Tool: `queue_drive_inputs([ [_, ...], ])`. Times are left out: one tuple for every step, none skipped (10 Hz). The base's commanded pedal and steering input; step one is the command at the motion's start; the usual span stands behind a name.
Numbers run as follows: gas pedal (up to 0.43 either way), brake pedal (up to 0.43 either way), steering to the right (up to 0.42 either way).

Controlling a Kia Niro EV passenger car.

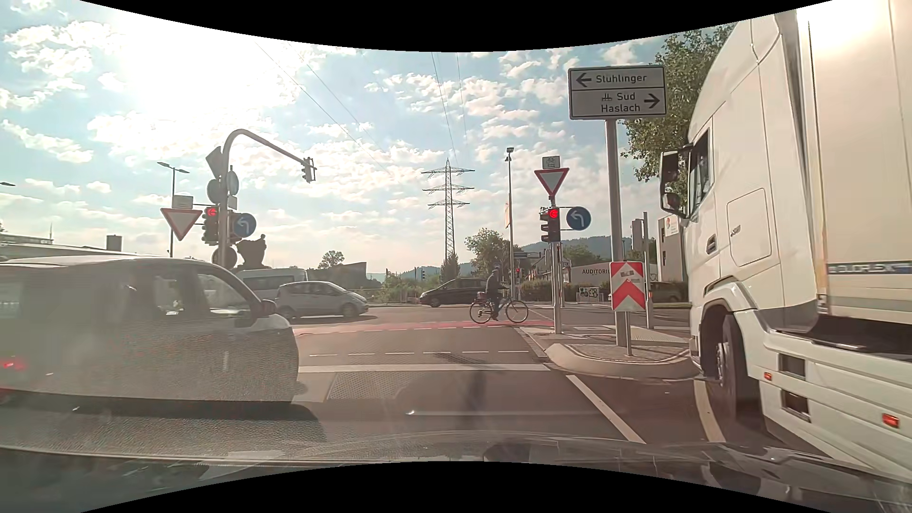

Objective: Follow the waypoints while adhering to traffic rules and regulations

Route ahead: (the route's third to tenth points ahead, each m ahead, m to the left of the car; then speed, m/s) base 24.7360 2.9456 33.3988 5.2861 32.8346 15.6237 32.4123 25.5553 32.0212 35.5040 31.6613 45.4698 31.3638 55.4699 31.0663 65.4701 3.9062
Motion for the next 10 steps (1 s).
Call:
queue_drive_inputs([
  [0.0,0.195,0.0],
  [0.0,0.201,0.0],
  [0.0,0.207,0.0],
  [0.0,0.207,0.0],
  [0.0,0.213,0.0],
  [0.0,0.213,0.0],
  [0.0,0.213,0.0],
  [0.0,0.213,0.0],
  [0.0,0.213,-0.001],
  [0.0,0.207,-0.001],
])
